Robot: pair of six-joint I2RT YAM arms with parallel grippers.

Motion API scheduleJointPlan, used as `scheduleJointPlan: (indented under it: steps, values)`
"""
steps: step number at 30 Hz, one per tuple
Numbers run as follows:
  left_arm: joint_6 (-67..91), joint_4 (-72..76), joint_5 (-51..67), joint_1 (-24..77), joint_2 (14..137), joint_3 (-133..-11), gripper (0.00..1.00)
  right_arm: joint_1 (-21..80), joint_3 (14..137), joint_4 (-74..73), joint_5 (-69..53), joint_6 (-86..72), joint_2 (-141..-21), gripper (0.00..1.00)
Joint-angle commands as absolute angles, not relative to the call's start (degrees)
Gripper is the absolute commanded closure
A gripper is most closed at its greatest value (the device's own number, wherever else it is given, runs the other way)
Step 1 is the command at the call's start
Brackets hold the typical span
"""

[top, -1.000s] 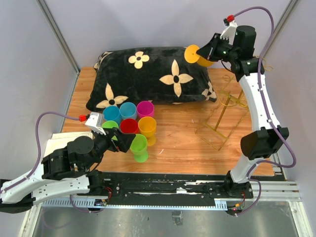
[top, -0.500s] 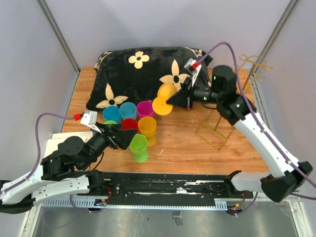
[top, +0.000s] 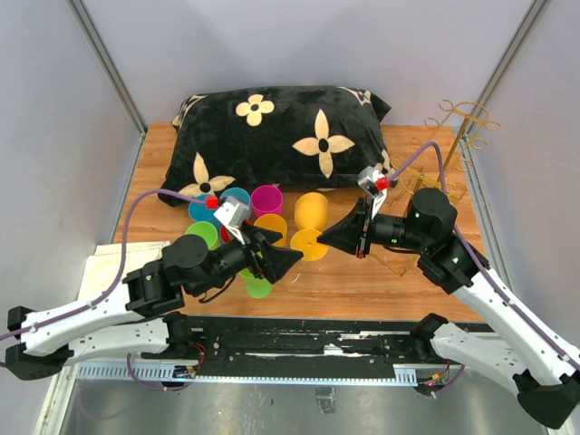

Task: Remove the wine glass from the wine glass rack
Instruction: Place the wine glass at the center of the board.

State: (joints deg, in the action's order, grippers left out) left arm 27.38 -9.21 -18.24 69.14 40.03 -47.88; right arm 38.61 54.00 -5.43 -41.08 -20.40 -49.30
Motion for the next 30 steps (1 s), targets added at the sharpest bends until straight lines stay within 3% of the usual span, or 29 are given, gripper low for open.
scheduleJointPlan:
  steps: [1, 5, 16, 19, 22, 25, 27, 30]
  values:
    - [24.96, -2.22, -10.08, 69.43, 43.9, -49.28, 0.24, 39.7, 50.68, 0.08, -40.83, -24.57, -45.57, 0.99]
    - [24.18, -0.95, -6.13, 69.48, 47.18, -49.84, 0.43, 39.87, 46.63, 3.98, -42.87, -26.63, -42.64, 0.99]
    - [20.99, -0.17, 0.35, 69.48, 48.54, -49.07, 0.96, 39.89, 45.67, -3.03, -42.13, -20.52, -39.67, 0.97]
    - [19.54, -0.23, 0.98, 69.49, 48.22, -48.33, 1.0, 39.87, 45.98, -6.01, -40.21, -18.71, -39.02, 0.87]
    - [17.27, 1.22, 1.79, 69.43, 47.42, -46.75, 0.99, 39.89, 46.5, -10.38, -37.14, -16.38, -38.03, 0.58]
    - [12.81, 4.81, 4.25, 69.58, 46.43, -43.3, 1.0, 39.9, 46.98, -13.79, -29.68, -15.14, -36.08, 0.38]
    - [8.63, 6.47, 5.62, 69.79, 46.26, -40.66, 0.99, 39.89, 47.28, -14.8, -24.13, -15.61, -34.24, 0.3]
    - [2.01, 6.98, 5.64, 71.6, 46.32, -37.87, 1.0, 39.9, 47.39, -15.03, -18.38, -16.9, -30.83, 0.24]
